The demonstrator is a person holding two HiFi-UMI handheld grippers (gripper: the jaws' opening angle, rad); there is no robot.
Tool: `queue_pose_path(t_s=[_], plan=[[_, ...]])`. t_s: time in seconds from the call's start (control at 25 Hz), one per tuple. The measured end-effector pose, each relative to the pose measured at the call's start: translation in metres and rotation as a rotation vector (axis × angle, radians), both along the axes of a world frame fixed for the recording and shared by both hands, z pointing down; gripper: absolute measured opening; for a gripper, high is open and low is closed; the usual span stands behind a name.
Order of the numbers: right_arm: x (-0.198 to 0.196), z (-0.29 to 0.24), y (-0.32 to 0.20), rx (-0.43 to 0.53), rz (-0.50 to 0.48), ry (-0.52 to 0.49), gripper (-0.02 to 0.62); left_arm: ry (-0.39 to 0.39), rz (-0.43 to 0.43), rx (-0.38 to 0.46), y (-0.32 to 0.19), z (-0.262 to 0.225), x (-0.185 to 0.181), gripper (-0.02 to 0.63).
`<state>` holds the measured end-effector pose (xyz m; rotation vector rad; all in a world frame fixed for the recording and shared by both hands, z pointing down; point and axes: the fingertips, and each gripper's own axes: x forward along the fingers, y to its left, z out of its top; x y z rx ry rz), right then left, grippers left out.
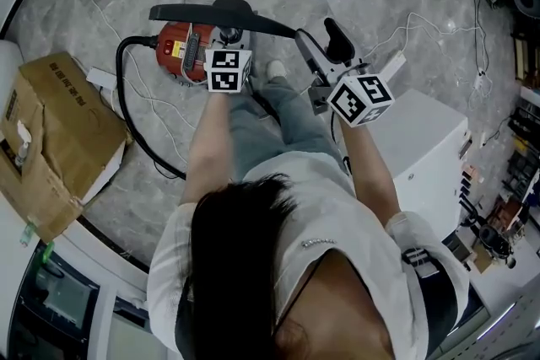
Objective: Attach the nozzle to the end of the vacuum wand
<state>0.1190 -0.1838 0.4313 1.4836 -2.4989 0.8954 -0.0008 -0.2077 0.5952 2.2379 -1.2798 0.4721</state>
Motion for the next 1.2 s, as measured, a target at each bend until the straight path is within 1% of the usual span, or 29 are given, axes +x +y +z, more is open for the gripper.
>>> queue_pose_path(t_s=[0.16,0.36,0.52,0.68,0.72,0.76,0.8,0.88,0.92,1.08,1.2], plan=[[0.003,0.005,0.006,-0.016,0.018,-0.002,0.337,-0.001,-0.011,-0.006,-0.007,0.004,-0.003,0.026],[0.008,0.011,0.002,-0.027,0.048,0.001,0.337,-0.003,-0.018,-0.021,-0.014,0.012,-0.007,0.026],[0.009,0.015,0.001,-0.03,0.044,0.022,0.337,-0.006,-0.036,-0.038,-0.024,0.02,-0.012,0.026],[0.004,0.028,0.007,-0.057,0.036,0.044,0.334,-0.007,-0.04,-0.055,-0.033,0.03,-0.019,0.026],[0.004,0.03,0.008,-0.063,0.034,0.053,0.294,-0.009,-0.045,-0.059,-0.036,0.032,-0.021,0.026],[0.006,0.032,0.008,-0.066,0.032,0.065,0.202,-0.011,-0.05,-0.061,-0.038,0.033,-0.021,0.026],[0.008,0.033,0.008,-0.068,0.031,0.075,0.175,-0.01,-0.054,-0.061,-0.04,0.033,-0.02,0.026],[0.01,0.036,0.004,-0.072,0.037,0.08,0.173,-0.006,-0.051,-0.06,-0.043,0.034,-0.017,0.026],[0.009,0.038,0.002,-0.075,0.047,0.078,0.159,-0.006,-0.048,-0.062,-0.044,0.036,-0.017,0.026],[0.007,0.052,-0.011,-0.088,0.098,0.088,0.066,-0.008,-0.051,-0.077,-0.049,0.044,-0.022,0.026],[0.006,0.06,-0.022,-0.102,0.123,0.091,0.04,-0.008,-0.051,-0.085,-0.054,0.048,-0.022,0.026]])
